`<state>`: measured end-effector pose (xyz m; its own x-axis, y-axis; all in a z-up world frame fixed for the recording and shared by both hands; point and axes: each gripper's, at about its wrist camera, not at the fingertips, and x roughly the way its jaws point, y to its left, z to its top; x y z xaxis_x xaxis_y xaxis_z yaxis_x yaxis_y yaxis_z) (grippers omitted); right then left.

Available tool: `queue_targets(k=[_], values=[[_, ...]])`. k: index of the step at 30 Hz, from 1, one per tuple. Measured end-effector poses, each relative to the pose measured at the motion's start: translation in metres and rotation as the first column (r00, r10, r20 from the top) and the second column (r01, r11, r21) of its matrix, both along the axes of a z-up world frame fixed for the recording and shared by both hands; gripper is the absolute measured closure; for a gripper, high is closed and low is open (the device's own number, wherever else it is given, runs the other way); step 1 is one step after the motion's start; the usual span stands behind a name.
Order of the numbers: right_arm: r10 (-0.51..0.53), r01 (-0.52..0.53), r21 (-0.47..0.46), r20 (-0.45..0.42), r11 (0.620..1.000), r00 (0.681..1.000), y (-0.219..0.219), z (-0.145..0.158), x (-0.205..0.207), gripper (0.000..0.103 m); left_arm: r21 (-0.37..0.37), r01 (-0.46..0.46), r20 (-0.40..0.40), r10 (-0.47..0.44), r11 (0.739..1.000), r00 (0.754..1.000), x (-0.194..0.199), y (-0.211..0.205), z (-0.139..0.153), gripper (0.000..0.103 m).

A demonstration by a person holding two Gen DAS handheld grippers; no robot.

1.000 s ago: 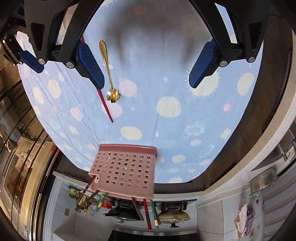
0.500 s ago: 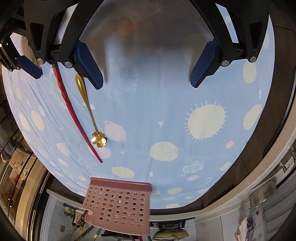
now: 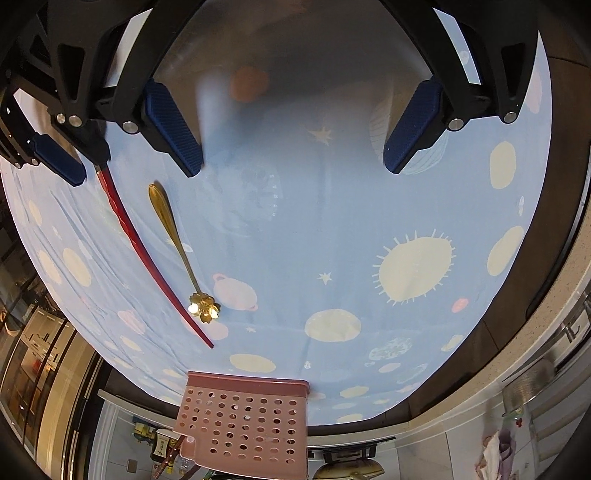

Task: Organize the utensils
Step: 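Grasp the last red chopstick with the right tool, then grasp the gold spoon by its handle with the left tool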

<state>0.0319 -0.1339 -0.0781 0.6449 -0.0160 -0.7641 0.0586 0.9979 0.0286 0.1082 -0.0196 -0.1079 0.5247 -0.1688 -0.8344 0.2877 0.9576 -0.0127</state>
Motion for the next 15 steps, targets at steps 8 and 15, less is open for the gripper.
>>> queue_targets(k=[8, 15], values=[[-0.076, 0.076, 0.049, 0.000, 0.996, 0.997, -0.029, 0.001, -0.005, 0.096, -0.036, 0.059, 0.000, -0.059, 0.998, 0.998, -0.005, -0.021, 0.005, 0.008], [-0.129, 0.130, 0.107, -0.013, 0.986, 0.992, -0.057, 0.001, -0.004, 0.096, -0.071, 0.129, -0.015, -0.130, 0.989, 0.991, 0.003, -0.049, 0.004, 0.024]])
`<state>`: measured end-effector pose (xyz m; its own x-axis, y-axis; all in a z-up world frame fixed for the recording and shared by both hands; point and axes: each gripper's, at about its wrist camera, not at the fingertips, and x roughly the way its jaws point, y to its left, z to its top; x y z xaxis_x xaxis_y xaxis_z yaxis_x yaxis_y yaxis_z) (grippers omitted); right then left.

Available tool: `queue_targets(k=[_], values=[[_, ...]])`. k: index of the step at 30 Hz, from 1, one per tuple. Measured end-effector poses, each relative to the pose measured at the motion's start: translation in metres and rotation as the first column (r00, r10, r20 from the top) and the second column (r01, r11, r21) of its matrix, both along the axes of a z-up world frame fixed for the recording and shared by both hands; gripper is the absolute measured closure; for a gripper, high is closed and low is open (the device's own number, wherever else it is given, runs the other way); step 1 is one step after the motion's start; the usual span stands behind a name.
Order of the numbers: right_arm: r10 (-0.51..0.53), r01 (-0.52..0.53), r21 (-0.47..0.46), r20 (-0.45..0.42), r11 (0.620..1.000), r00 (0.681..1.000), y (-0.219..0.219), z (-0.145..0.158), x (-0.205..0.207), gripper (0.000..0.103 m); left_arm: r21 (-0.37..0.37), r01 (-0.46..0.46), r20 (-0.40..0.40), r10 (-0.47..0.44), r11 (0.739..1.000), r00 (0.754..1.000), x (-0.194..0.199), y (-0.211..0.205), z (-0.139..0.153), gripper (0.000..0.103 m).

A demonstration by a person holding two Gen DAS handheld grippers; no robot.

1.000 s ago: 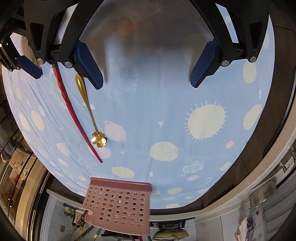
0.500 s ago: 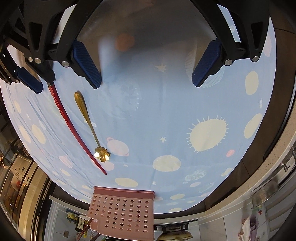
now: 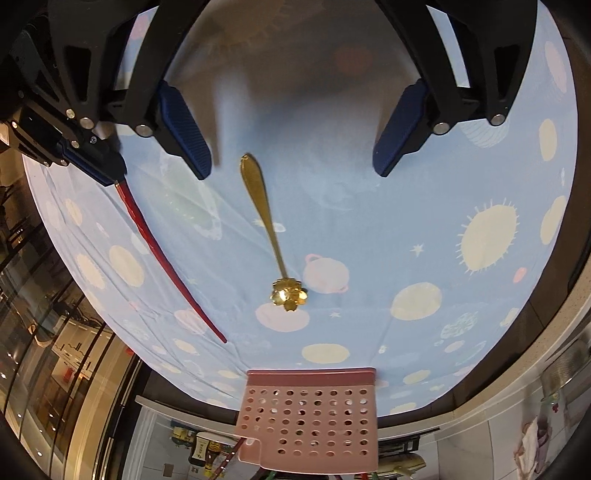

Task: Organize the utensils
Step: 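Grasp the gold spoon by its handle with the left tool, then lift the gold spoon with the left tool while the right tool lifts the red chopstick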

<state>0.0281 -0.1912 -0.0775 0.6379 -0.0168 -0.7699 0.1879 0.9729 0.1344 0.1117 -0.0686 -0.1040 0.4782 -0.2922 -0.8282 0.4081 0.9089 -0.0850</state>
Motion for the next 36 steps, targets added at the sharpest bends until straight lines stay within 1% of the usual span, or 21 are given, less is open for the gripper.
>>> queue_targets(k=[2, 6, 9, 12, 13, 14, 16, 17, 22, 24, 30, 36], values=[[0.002, -0.002, 0.005, -0.002, 1.000, 1.000, -0.001, -0.001, 0.000, 0.096, 0.025, 0.004, 0.023, -0.004, 1.000, 1.000, 0.000, -0.006, -0.001, 0.034], [0.013, -0.013, 0.004, -0.002, 1.000, 1.000, 0.000, -0.001, 0.000, 0.096, 0.037, 0.014, 0.040, -0.016, 0.999, 0.999, -0.001, -0.009, 0.000, 0.044], [0.016, -0.016, 0.014, 0.001, 1.000, 1.000, -0.001, -0.002, 0.001, 0.096, 0.040, 0.015, 0.048, -0.017, 0.999, 0.999, -0.002, -0.008, 0.000, 0.054], [0.018, -0.018, 0.018, 0.003, 1.000, 1.000, -0.002, -0.001, 0.001, 0.096, 0.031, 0.013, 0.048, -0.014, 0.999, 0.999, -0.002, -0.004, 0.001, 0.068], [0.019, -0.019, 0.019, 0.003, 1.000, 1.000, -0.002, -0.001, 0.001, 0.096, 0.024, 0.014, 0.045, -0.015, 1.000, 0.999, -0.002, -0.003, 0.001, 0.074], [0.020, -0.020, 0.021, 0.004, 1.000, 1.000, -0.002, -0.001, 0.001, 0.096, 0.014, 0.018, 0.039, -0.018, 1.000, 0.999, -0.002, -0.002, 0.001, 0.082], [0.022, -0.022, 0.021, 0.004, 1.000, 1.000, -0.002, -0.001, 0.000, 0.096, -0.008, 0.027, 0.022, -0.027, 1.000, 0.999, -0.002, 0.000, 0.002, 0.090], [0.024, -0.024, 0.022, 0.004, 0.999, 1.000, -0.001, -0.001, -0.001, 0.096, -0.019, 0.033, 0.013, -0.033, 0.999, 0.999, -0.002, 0.001, 0.002, 0.093], [0.033, -0.033, 0.022, 0.010, 0.999, 0.999, 0.001, 0.002, -0.006, 0.096, -0.077, 0.039, -0.036, -0.042, 0.996, 0.998, -0.004, 0.007, 0.004, 0.093], [0.034, -0.035, 0.024, 0.012, 0.999, 0.999, 0.002, 0.003, -0.008, 0.096, -0.088, 0.036, -0.045, -0.040, 0.995, 0.998, -0.006, 0.009, 0.005, 0.093], [0.043, -0.044, 0.026, 0.034, 0.999, 0.999, 0.003, 0.014, -0.015, 0.096, -0.099, 0.024, -0.032, -0.027, 0.995, 0.999, -0.016, 0.018, 0.017, 0.093], [0.061, -0.064, 0.026, 0.103, 0.998, 0.993, 0.005, 0.043, -0.025, 0.096, -0.122, 0.025, 0.005, -0.024, 0.992, 1.000, -0.026, 0.025, 0.039, 0.093]])
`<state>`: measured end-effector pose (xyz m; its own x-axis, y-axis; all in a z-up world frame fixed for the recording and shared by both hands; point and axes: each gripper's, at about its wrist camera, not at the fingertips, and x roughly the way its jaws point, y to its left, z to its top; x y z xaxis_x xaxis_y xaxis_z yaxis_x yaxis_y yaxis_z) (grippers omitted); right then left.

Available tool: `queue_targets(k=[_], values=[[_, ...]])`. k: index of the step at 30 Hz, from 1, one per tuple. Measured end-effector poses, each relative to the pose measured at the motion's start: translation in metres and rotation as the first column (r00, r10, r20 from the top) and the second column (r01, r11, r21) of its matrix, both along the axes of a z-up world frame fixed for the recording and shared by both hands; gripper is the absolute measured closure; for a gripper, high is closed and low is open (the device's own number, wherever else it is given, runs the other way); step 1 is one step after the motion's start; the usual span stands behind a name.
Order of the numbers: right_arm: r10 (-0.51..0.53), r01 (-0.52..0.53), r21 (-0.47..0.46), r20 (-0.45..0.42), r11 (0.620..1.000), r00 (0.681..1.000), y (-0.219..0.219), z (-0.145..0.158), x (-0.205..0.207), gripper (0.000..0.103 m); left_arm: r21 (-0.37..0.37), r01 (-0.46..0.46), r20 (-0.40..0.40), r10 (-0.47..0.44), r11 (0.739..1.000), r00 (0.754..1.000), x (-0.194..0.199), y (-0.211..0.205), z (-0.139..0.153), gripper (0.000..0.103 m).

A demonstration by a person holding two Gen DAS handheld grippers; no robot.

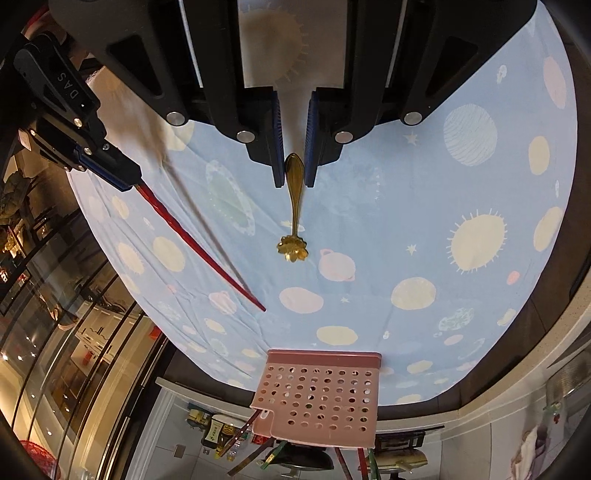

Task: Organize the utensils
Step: 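Lift the gold spoon with the left tool while the right tool lifts the red chopstick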

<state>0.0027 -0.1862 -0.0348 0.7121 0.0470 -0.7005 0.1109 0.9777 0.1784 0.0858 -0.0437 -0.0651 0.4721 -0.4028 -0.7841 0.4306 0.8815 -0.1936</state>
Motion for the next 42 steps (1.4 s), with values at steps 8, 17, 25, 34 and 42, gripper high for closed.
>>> queue_targets(k=[8, 17, 25, 34, 42], values=[[0.001, -0.004, 0.028, 0.122, 1.000, 0.993, -0.007, 0.049, -0.007, 0.096, -0.036, -0.002, 0.078, 0.005, 0.999, 0.997, -0.005, 0.005, 0.038, 0.095], [0.016, -0.031, 0.084, 0.183, 0.996, 0.983, -0.015, 0.080, 0.004, 0.096, -0.037, 0.011, 0.153, -0.005, 0.999, 0.988, 0.007, -0.001, 0.067, 0.101], [-0.005, -0.016, 0.091, 0.224, 0.996, 0.975, -0.024, 0.097, 0.016, 0.096, -0.029, 0.010, 0.160, -0.005, 1.000, 0.987, 0.019, -0.003, 0.071, 0.100], [-0.014, 0.001, 0.100, 0.131, 0.995, 0.991, -0.022, 0.063, 0.011, 0.096, 0.041, -0.026, 0.037, 0.024, 0.999, 0.999, 0.004, 0.021, 0.005, 0.058], [-0.009, 0.000, 0.090, 0.100, 0.996, 0.995, -0.013, 0.054, 0.003, 0.096, 0.037, -0.012, -0.068, 0.014, 0.999, 0.998, -0.011, 0.026, -0.032, 0.062]])
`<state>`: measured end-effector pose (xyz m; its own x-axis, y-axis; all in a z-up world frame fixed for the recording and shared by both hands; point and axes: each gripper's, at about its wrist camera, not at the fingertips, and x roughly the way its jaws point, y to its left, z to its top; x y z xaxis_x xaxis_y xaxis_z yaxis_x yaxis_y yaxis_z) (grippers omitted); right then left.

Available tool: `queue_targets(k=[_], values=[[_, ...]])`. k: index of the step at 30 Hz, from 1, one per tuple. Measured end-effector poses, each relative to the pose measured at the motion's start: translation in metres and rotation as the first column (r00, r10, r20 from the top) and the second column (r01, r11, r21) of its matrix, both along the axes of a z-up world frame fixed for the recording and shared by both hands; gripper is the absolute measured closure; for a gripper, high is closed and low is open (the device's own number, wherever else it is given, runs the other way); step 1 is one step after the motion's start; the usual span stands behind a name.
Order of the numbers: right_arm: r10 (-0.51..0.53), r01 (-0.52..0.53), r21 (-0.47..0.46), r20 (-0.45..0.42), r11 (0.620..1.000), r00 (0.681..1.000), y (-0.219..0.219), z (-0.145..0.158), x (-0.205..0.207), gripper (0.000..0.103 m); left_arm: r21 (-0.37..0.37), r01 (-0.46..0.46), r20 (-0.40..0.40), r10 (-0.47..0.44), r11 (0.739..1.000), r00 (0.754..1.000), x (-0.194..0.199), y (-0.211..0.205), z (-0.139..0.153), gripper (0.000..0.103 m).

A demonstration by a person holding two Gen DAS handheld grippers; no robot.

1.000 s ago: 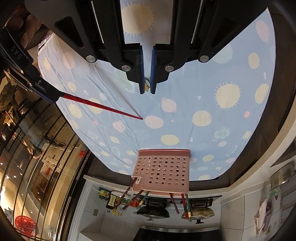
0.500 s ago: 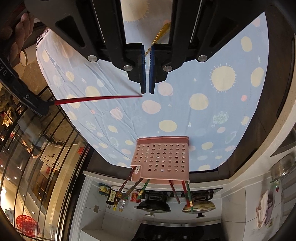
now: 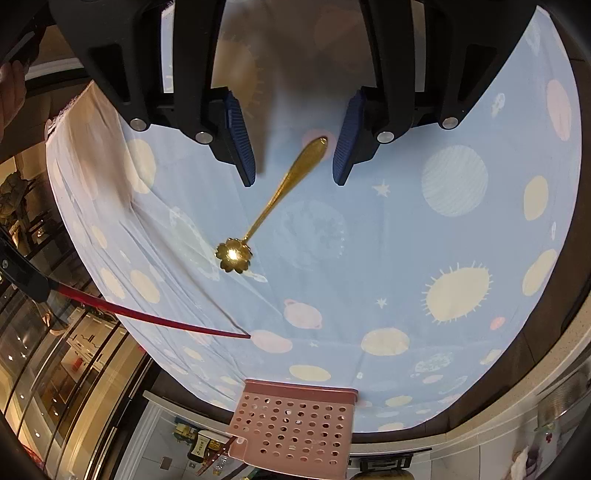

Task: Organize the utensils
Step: 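Lift the gold spoon with the left tool while the right tool lifts the red chopstick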

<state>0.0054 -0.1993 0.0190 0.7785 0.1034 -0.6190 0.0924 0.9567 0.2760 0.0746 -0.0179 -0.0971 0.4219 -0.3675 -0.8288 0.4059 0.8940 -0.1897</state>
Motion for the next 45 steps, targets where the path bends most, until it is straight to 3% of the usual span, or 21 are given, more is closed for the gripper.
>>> queue_targets(k=[9, 14, 23, 30, 32, 45], values=[[-0.003, 0.003, -0.007, 0.001, 1.000, 1.000, 0.003, 0.002, -0.004, 0.096, -0.031, 0.027, -0.018, -0.028, 0.999, 0.999, -0.012, -0.007, 0.000, 0.071], [-0.001, 0.001, -0.006, -0.003, 1.000, 1.000, 0.002, 0.001, -0.004, 0.096, 0.006, 0.016, 0.005, -0.016, 1.000, 1.000, -0.014, -0.010, -0.003, 0.091], [-0.002, 0.002, -0.003, 0.002, 1.000, 1.000, 0.001, 0.001, -0.006, 0.096, -0.005, 0.027, -0.007, -0.027, 1.000, 1.000, -0.016, -0.009, 0.003, 0.093], [-0.001, 0.001, -0.002, 0.028, 1.000, 1.000, -0.002, 0.010, -0.008, 0.096, -0.030, 0.020, 0.068, -0.018, 0.999, 0.998, -0.011, -0.008, 0.036, 0.094], [0.002, -0.002, -0.003, 0.036, 1.000, 0.999, -0.002, 0.013, -0.008, 0.096, -0.040, 0.026, 0.086, -0.022, 0.999, 0.996, -0.008, -0.009, 0.045, 0.102], [0.008, -0.008, -0.006, 0.072, 1.000, 0.997, -0.005, 0.025, 0.004, 0.096, -0.034, 0.062, 0.147, -0.057, 0.997, 0.988, 0.016, -0.029, 0.077, 0.102]])
